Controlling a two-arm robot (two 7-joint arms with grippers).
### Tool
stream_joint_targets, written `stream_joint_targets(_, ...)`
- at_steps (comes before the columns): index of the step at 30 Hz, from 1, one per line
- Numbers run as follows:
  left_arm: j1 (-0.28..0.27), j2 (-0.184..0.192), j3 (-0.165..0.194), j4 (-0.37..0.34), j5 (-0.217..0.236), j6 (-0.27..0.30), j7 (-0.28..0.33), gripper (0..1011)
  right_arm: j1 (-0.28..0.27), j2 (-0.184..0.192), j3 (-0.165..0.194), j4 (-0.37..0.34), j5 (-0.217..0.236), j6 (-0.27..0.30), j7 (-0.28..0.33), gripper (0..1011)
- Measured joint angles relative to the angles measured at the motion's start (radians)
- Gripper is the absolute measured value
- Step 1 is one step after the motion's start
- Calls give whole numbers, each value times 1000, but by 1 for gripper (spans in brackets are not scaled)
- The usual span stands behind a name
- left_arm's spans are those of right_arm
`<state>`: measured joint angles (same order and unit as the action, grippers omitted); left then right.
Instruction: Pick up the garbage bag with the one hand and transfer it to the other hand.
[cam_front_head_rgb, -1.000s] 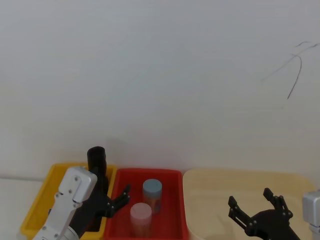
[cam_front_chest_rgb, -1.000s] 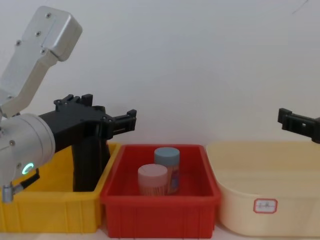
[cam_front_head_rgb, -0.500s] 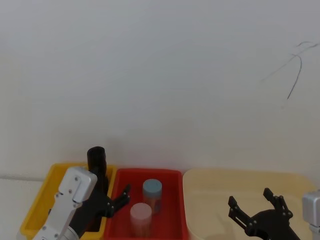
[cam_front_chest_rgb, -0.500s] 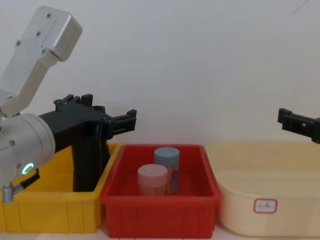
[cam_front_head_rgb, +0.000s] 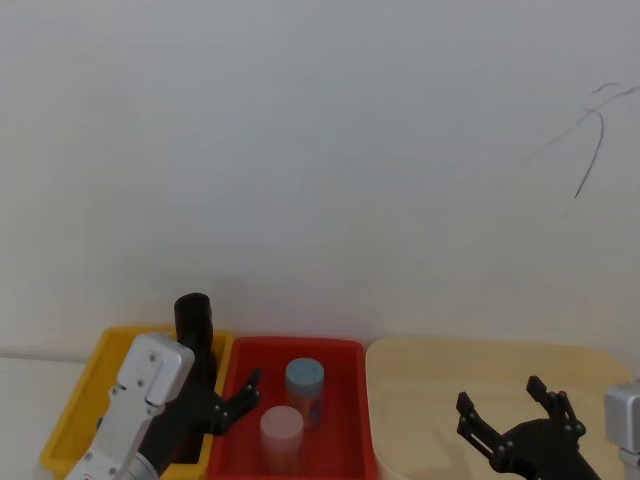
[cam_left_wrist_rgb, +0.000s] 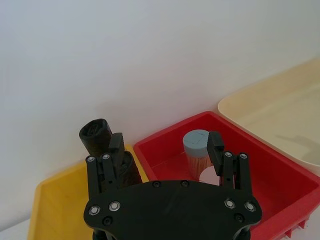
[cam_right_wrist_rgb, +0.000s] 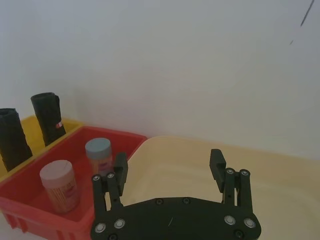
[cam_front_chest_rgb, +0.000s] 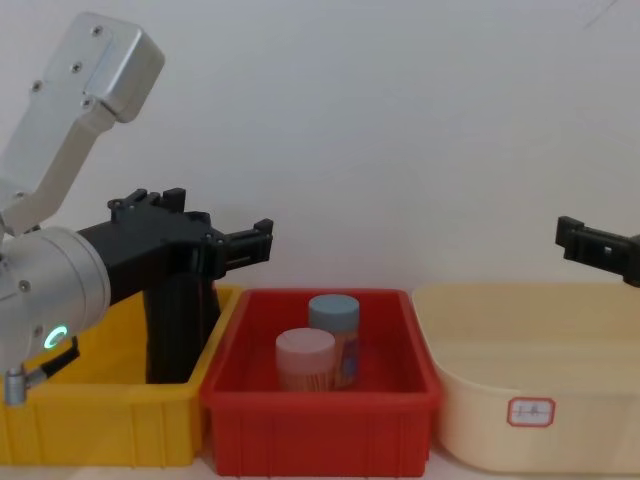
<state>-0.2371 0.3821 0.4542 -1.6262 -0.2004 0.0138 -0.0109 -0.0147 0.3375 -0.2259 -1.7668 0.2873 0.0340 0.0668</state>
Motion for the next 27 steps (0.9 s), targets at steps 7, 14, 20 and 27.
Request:
stream_joint_targets(7,0,0,0,0,0,0,0,1000,0,0,0,0,0,0,0,1000)
stream_joint_targets(14,0,0,0,0,0,0,0,1000,0,0,0,0,0,0,0,1000)
stream_joint_targets(20,5,4,-4,-5,0,0,-4,1000,0,0,0,0,0,0,0,1000)
stream_joint_targets(27,33,32,-26,-30,-19,-3,-26,1000,0,0,0,0,0,0,0,1000)
